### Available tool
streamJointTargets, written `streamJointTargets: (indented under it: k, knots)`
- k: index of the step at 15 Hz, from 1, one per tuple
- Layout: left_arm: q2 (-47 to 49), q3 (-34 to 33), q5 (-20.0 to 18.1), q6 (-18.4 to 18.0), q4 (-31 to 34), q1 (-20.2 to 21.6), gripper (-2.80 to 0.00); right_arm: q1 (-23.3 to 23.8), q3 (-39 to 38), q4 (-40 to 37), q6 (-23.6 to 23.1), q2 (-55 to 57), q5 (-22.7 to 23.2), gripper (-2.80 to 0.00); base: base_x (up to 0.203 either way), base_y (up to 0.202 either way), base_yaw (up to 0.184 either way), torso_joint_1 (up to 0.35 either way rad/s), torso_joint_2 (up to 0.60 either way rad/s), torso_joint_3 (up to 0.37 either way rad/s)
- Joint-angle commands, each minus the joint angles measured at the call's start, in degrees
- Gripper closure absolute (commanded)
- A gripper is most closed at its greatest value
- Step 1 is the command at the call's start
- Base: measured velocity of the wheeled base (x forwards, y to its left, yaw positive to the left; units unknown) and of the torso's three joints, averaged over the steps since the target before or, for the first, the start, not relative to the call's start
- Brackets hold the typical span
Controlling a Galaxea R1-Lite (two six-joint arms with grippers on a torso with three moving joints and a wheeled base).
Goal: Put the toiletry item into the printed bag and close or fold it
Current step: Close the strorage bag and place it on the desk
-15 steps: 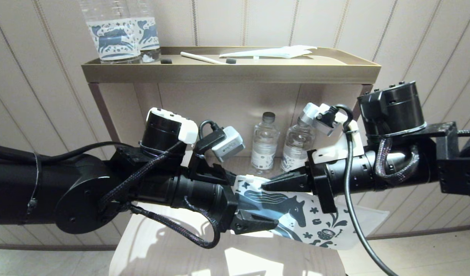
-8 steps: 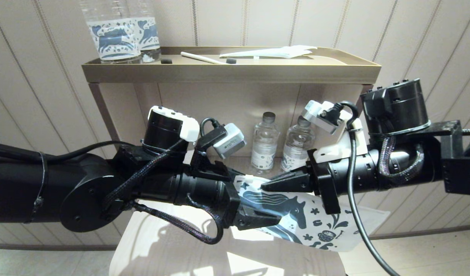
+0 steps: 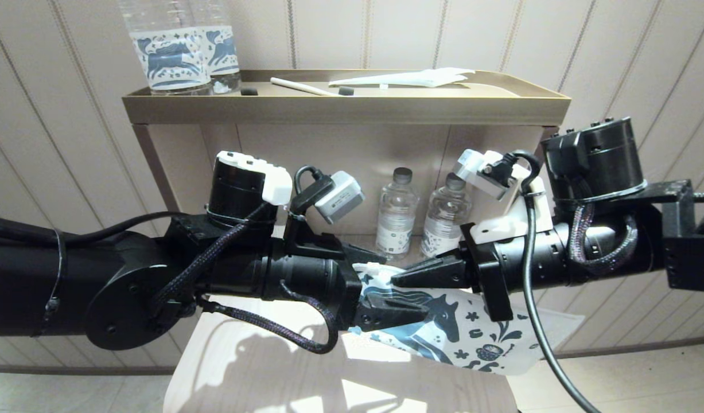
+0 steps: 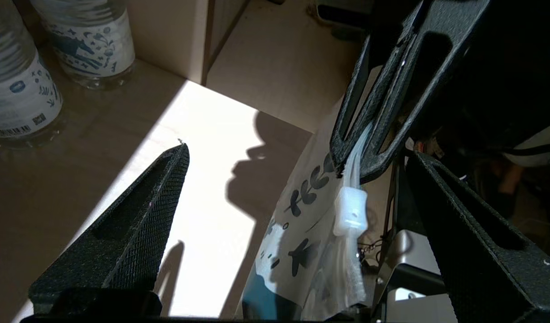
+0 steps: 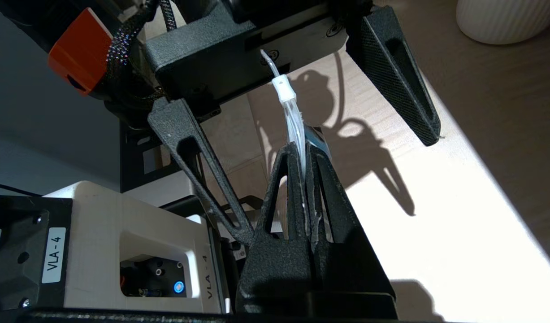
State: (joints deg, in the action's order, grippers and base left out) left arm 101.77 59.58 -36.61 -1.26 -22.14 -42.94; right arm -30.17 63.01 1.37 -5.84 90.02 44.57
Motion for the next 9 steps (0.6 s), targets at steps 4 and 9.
streamJointTargets:
  k: [4,9]
  knots:
    - [0.1,-0.3,-0.3,-0.1,-0.1,0.0,-2.80,0.1,-0.1,0.0,0.0,-1.5,0.3,0.00,0.000,0.000,0.000,0.000,0.00,0.000]
    - [0.0,-0.6,-0.3,0.1,-0.2,-0.3,0.00,-0.1,-0.2,0.0,-0.1,-1.5,0.3,0.00,0.000,0.000,0.000,0.000,0.00,0.000]
